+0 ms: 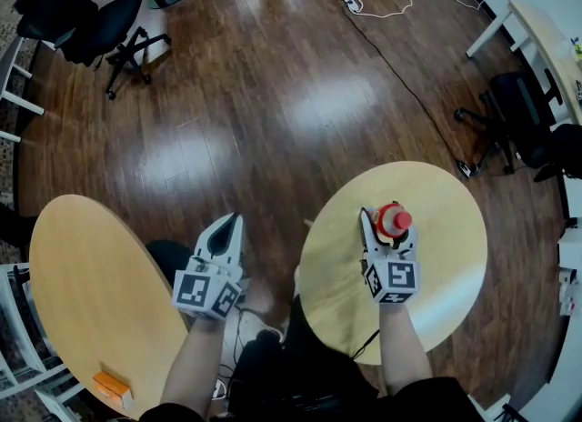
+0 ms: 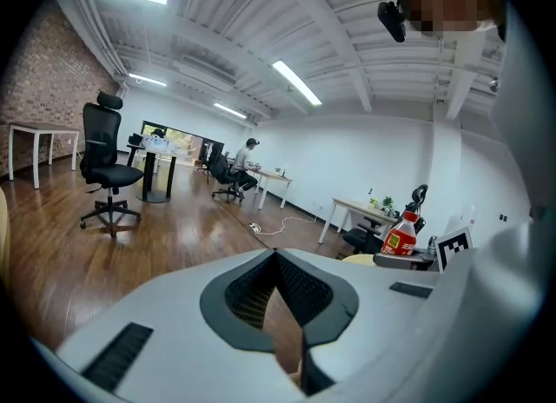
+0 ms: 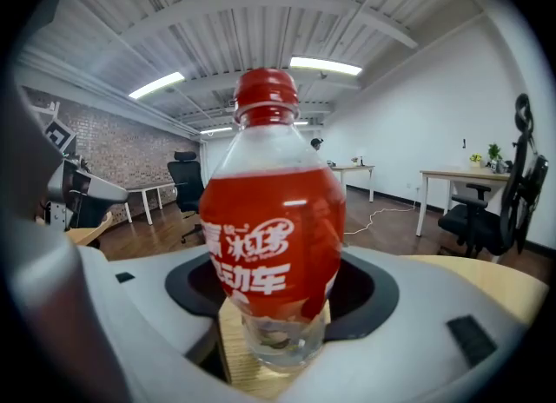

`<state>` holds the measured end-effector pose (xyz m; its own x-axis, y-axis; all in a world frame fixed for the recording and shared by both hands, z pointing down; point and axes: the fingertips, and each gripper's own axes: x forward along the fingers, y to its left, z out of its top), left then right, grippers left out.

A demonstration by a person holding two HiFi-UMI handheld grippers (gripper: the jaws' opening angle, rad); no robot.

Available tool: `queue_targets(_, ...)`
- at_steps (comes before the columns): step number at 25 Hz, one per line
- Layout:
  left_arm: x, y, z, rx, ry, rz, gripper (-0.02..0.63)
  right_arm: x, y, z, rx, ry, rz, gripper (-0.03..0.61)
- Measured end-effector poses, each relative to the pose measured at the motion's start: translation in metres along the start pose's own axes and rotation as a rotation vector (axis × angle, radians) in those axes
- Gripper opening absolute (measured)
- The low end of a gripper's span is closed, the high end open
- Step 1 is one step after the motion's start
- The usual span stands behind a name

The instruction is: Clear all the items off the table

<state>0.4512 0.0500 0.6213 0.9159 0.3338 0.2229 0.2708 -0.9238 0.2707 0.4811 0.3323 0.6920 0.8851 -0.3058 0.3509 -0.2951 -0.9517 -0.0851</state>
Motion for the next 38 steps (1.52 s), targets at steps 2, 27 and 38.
queue_targets(2, 0.0, -0.002, 0.004, 0.0, 0.003, 0.001, -0.009, -0.001, -0.002, 0.003, 0.008, 0.005, -0.002, 0.293)
queue_targets(27, -0.29, 0.116, 0.158, 0.024, -0.508, 0.339, -0.008, -0.065, 0.275, 0.185, -0.247, -0.311, 0.475, 0.273)
queue_targets(38, -0.553, 0.165, 0.135, 0.096, -0.614, 0.753, -0.009, -0.122, 0.522, 0.159, -0.328, -0.307, 0.872, 0.273)
